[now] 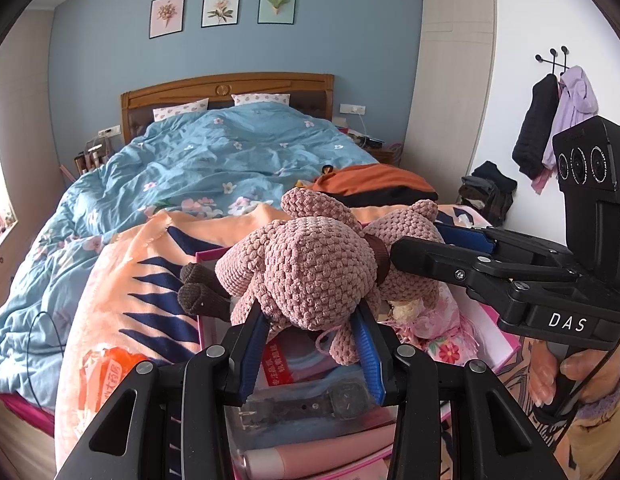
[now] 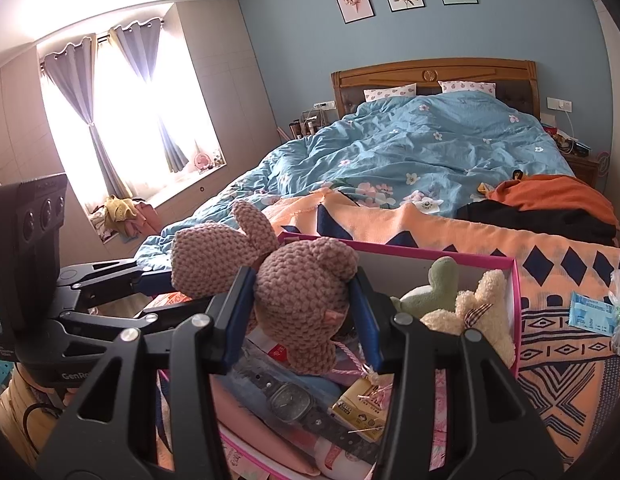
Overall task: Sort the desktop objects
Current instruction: 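Lower the pink knitted bear into the pink box with the right gripper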
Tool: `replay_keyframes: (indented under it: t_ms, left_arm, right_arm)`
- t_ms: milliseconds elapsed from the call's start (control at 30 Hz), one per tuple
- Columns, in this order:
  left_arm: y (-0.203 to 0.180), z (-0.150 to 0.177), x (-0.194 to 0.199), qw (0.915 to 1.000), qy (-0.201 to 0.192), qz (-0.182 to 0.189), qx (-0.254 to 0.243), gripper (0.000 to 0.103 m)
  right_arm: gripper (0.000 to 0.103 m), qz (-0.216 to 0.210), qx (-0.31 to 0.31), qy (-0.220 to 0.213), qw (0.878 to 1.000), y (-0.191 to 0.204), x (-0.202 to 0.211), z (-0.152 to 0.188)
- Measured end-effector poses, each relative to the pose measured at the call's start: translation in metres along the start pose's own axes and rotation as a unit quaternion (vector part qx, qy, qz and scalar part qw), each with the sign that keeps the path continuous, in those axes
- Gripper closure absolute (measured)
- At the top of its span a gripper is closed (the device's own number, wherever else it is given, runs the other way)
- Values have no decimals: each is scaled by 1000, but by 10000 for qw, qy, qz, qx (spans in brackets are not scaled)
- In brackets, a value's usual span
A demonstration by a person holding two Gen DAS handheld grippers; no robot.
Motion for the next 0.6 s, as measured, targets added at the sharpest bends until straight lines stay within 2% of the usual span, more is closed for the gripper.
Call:
replay_keyframes:
  t_ms: [600]
  left_arm:
    - [6,-3,-4,10000,-5,-37,3,61]
  right_arm:
    - [53,-1,-4,18,10000,-5,-6,-1]
Point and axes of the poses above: each gripper's, at about its wrist camera, not at the fingertips, and x roughly against the way its jaws point, y to its left, z to its underside, the point moved 8 cm from there along -x, roughly the way its jaws point, and after that the axes turned 15 degrees about -z, right-handed, at the moved point
